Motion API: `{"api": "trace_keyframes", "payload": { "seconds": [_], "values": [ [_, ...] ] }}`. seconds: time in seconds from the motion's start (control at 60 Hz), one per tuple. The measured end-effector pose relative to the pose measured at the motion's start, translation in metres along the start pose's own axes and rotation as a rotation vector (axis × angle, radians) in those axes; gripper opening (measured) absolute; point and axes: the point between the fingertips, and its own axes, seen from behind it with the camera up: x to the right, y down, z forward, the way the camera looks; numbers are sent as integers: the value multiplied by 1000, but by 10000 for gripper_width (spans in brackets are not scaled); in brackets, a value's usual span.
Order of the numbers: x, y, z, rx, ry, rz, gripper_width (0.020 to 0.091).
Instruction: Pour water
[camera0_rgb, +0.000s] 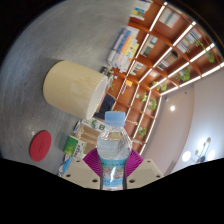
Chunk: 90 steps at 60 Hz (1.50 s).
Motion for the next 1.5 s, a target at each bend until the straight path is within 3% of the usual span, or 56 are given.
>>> {"api": "trace_keyframes", "payload": {
  "seconds": [0.167,0.333,0.35,0.417,0.467,0.483,0.817,0.833,1.05,1.233,1.35,1.5],
  "values": [
    [-9,26,-5,-40,-101,552,254],
    [-7,37,-13,11,-162,1348,256],
    [-16,21,-6,3,-165,1421,255],
    [-23,40,-12,15,-231,1678,255],
    [-32,20,-9,10,-257,1823,255],
    [-38,34,-9,15,-274,1855,255],
    [-93,9,-8,-10,-399,1999,254],
    [-98,7,-8,-15,-411,2002,310],
    [-97,8,-12,3,-379,1996,298],
    [-98,8,-15,-11,-373,1986,478],
    [-103,4,-26,-32,-403,1987,676],
    [-100,19,-55,-61,-358,1965,755]
  ]
}}
